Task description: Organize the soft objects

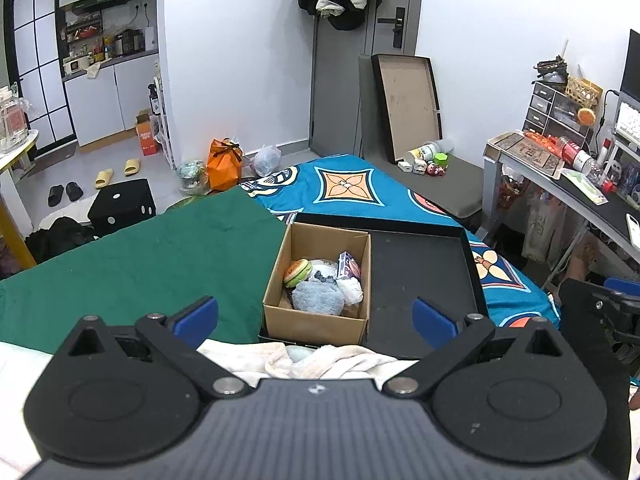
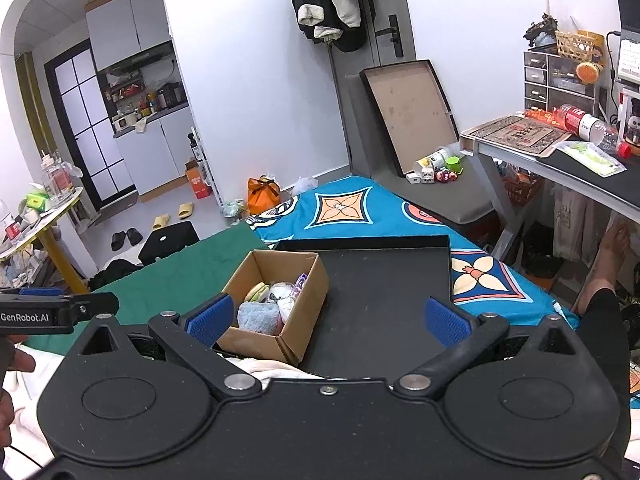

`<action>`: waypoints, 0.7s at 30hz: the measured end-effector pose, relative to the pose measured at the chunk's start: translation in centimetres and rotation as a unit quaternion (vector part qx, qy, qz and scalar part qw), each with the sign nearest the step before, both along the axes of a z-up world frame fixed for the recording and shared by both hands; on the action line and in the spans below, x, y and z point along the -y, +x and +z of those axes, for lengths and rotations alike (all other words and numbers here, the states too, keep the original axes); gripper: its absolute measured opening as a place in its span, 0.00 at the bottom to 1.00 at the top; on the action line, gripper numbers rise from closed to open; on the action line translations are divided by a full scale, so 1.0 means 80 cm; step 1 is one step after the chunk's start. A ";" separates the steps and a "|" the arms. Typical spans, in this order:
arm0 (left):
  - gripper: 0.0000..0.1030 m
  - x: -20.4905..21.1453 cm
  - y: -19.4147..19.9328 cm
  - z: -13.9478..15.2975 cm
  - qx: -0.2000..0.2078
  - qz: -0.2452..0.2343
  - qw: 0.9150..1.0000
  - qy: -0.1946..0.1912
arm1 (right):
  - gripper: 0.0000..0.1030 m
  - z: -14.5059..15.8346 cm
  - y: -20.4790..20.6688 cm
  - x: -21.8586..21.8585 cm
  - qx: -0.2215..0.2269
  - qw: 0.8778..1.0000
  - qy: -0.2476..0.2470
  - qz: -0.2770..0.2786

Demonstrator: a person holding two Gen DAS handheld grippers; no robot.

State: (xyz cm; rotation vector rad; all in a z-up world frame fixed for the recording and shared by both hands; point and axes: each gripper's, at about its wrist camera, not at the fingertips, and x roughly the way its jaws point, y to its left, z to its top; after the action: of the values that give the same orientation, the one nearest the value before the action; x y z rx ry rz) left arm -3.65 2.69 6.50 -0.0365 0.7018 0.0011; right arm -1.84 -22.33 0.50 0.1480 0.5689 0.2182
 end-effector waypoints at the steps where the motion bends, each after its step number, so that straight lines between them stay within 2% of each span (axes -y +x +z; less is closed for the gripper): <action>1: 0.99 0.000 -0.002 0.001 0.002 -0.001 1.000 0.000 | 1.00 0.000 -0.002 0.001 0.001 1.000 0.000 0.000; 21: 0.99 0.008 -0.018 -0.001 0.003 -0.006 1.000 0.005 | 1.00 -0.004 -0.016 0.006 0.003 1.000 -0.002 0.005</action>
State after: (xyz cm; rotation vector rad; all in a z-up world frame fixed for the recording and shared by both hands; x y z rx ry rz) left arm -5.13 2.07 6.46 -0.0232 0.6965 -0.0079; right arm -3.11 -22.85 0.19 0.1413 0.5642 0.2282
